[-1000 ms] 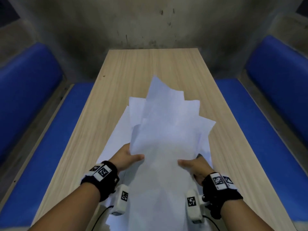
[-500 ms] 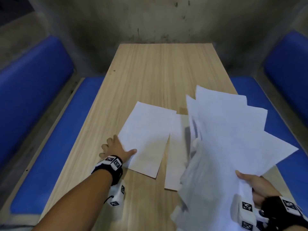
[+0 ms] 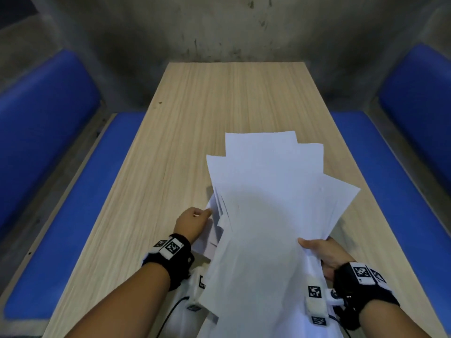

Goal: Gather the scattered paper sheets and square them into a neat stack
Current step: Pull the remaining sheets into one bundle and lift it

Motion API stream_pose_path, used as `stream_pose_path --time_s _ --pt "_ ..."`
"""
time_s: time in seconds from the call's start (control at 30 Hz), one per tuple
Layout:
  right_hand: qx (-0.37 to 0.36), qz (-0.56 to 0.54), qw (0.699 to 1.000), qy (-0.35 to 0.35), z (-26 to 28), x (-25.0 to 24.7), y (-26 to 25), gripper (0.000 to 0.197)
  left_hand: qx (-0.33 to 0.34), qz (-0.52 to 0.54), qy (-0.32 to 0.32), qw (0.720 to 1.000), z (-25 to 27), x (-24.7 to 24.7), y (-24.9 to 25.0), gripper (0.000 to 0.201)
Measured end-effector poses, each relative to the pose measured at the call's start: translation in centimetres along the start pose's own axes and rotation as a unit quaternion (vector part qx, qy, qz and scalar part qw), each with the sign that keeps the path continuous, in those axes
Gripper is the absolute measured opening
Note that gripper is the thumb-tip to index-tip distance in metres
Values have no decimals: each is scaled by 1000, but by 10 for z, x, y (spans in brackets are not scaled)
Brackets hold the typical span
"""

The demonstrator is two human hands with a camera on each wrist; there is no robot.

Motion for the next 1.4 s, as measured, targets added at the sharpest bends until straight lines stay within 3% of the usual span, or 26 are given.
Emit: stream_pose_path --time_s 0.13,0.3,0.4,0.53,0.7,0.8,0.83,0.93,1.0,1.07,1.13,1.2,1.23,1.27,1.33,1.4 --pt "-6 19 1000 16 -1 3 3 32 41 -63 -67 995 7 26 11 33" --pt "-17 26 998 52 -5 0 2 36 18 38 -193 980 24 37 7 22" --pt "-49 15 997 65 -7 2 -10 41 5 55 -207 977 32 23 -17 44" --pt "-73 -29 997 6 0 29 -24 30 -11 115 -204 972 37 18 -29 38" --pt "-89 -66 992 -61 8 50 -39 39 -29 199 -263 944 49 4 -21 27" --pt "-142 -52 985 -86 20 58 -64 39 17 276 -339 899 53 -19 10 59" --pt "-170 -44 981 -83 23 62 -74 38 36 262 -356 896 53 -25 19 73" --pt "-278 -22 960 -36 28 73 -110 54 117 158 -294 935 56 -48 53 81" --pt "-339 -28 940 4 34 79 -134 72 148 140 -226 953 49 -63 66 80" --pt "-363 -51 930 17 42 82 -155 76 169 142 -179 959 54 -80 77 79" --pt "-359 -90 928 -41 51 86 -175 69 194 167 -118 959 60 -101 90 46" --pt "-311 -83 935 -149 64 101 -187 54 222 170 -57 958 73 -122 106 8" --pt "-289 -78 934 -195 62 105 -187 41 237 161 -29 958 81 -131 114 6" --pt "-277 -74 936 -204 64 105 -190 25 238 164 -6 957 84 -140 117 15" --pt "-271 -81 948 -145 59 93 -195 5 233 168 2 958 91 -146 125 16" --pt "-295 -124 944 -76 62 86 -201 21 218 161 -58 961 96 -136 125 9"
Point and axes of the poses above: each hand's wrist, its own z-axis away from the middle knuckle, its own x-axis out of the palm, y = z × x, the point moved 9 cm from there along -z, towards the middle knuckle, and after that the axes turned 8 degrees about -x, right-handed, at the moved point
